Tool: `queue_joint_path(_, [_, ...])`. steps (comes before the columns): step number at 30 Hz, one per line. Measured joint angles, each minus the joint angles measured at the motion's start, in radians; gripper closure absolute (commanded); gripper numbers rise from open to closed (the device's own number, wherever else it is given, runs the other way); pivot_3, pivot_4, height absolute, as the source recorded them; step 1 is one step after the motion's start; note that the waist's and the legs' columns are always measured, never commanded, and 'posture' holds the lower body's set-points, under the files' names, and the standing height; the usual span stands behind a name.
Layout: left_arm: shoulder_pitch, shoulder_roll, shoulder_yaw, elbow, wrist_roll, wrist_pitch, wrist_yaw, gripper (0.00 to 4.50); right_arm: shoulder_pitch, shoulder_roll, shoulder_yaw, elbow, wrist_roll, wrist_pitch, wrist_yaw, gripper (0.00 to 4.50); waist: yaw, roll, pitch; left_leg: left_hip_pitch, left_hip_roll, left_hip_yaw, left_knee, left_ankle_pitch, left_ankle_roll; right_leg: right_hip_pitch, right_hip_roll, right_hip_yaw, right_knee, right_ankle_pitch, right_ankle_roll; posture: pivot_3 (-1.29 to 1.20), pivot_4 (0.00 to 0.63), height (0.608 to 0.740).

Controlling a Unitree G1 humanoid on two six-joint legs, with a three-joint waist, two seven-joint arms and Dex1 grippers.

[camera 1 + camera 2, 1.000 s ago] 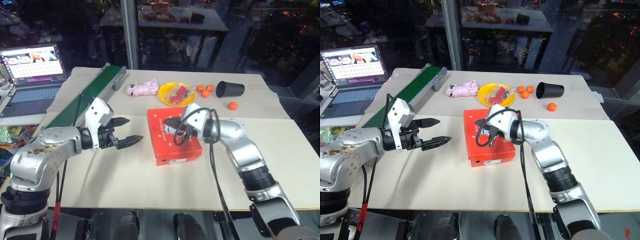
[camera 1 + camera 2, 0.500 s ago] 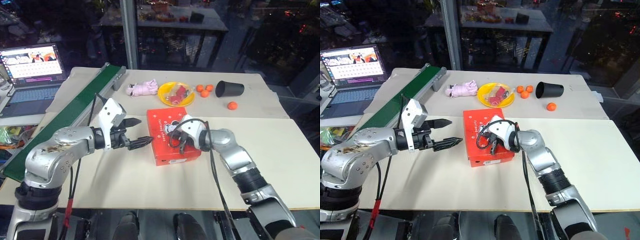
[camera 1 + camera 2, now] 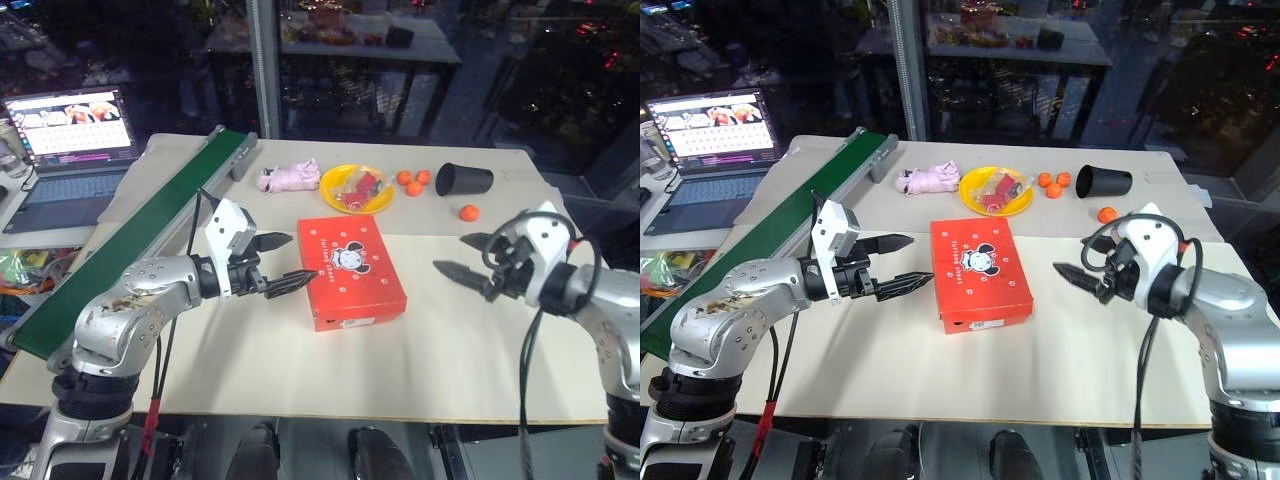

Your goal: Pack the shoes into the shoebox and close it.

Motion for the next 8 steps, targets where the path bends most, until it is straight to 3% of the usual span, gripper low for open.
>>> queue_joint_path(8, [0.047,0.011,0.010,0.102,0.051,-0.064,-0.025,0.00,0.135,0.003,-0.044,-0.054,0.074,0.034,-0.030,0.03,0.001,0.000,0.000,0.000,0.000,0.000,0.000,0.000,0.000,0.000,0.000,0.000,-0.001,0.000,0.000,0.00,0.150,0.736])
